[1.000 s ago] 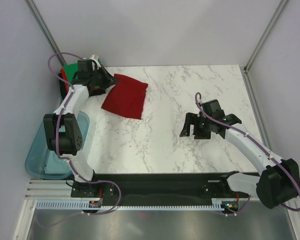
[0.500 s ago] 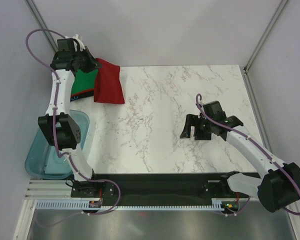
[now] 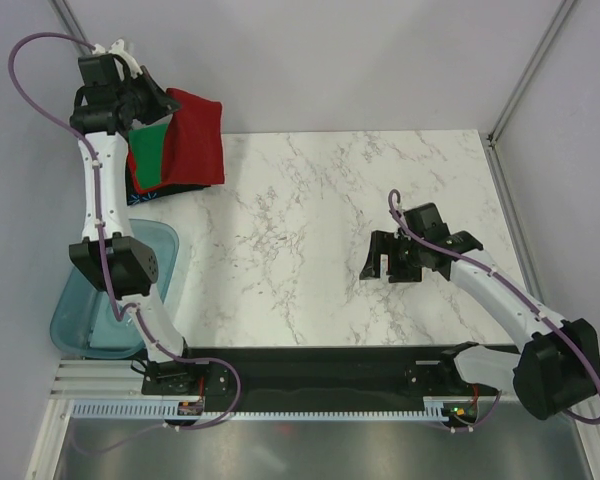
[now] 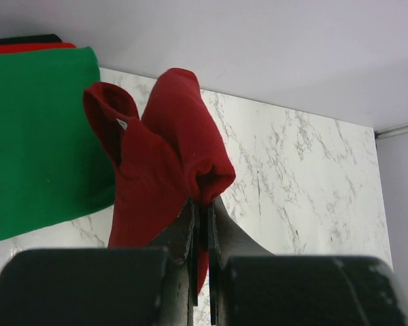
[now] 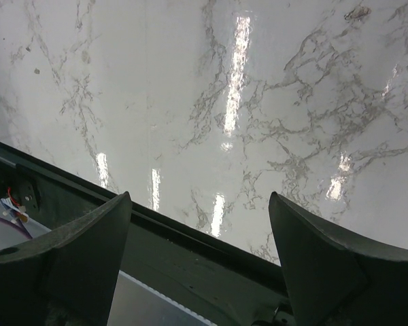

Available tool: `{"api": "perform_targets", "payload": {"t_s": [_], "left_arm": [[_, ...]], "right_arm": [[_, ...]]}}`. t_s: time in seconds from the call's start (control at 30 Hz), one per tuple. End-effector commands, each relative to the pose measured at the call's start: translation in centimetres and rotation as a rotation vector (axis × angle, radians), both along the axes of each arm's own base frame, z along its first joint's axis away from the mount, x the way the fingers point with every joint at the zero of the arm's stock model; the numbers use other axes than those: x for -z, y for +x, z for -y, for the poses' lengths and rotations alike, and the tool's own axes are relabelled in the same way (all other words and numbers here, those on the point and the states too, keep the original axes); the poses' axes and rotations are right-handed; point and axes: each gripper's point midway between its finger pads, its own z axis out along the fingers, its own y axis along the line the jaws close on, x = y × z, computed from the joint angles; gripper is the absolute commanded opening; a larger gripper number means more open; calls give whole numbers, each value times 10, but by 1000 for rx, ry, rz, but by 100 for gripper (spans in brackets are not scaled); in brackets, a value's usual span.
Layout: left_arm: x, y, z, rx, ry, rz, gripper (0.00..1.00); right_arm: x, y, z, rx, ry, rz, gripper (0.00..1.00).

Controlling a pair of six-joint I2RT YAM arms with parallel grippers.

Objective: Fold and stack the t-shirts
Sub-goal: Neatly place the folded tshirt to the corner

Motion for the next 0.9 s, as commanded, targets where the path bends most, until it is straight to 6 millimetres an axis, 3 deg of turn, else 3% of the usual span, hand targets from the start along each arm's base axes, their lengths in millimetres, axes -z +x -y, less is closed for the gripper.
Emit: {"api": "perform_targets", "payload": {"t_s": [0.0, 0.2, 0.57, 0.7, 0.73, 0.8, 0.83, 0.87], "left_arm": [[-35, 2, 2, 38, -11, 107, 2], [-53, 4, -6, 20, -13, 162, 2], [-53, 14, -44, -1, -32, 189, 2], [-39, 30, -61, -11, -35, 183, 2], [-26, 39, -63, 0, -48, 167, 2], [-20, 51, -71, 0, -56, 180, 2], [-4, 60, -77, -5, -66, 160, 2], [-5, 64, -84, -18, -61, 172, 2]], "right_arm": [[7, -3, -1, -25, -6, -9, 90], [15, -2, -1, -32, -10, -30, 90], [24, -7, 2, -61, -44, -69, 90], [25, -7, 1, -76, -47, -82, 90], [25, -9, 2, -78, -50, -93, 90], [27, -10, 2, -87, -55, -101, 90], [28, -11, 3, -87, -63, -108, 90], [29, -11, 4, -89, -71, -110, 90]]}}
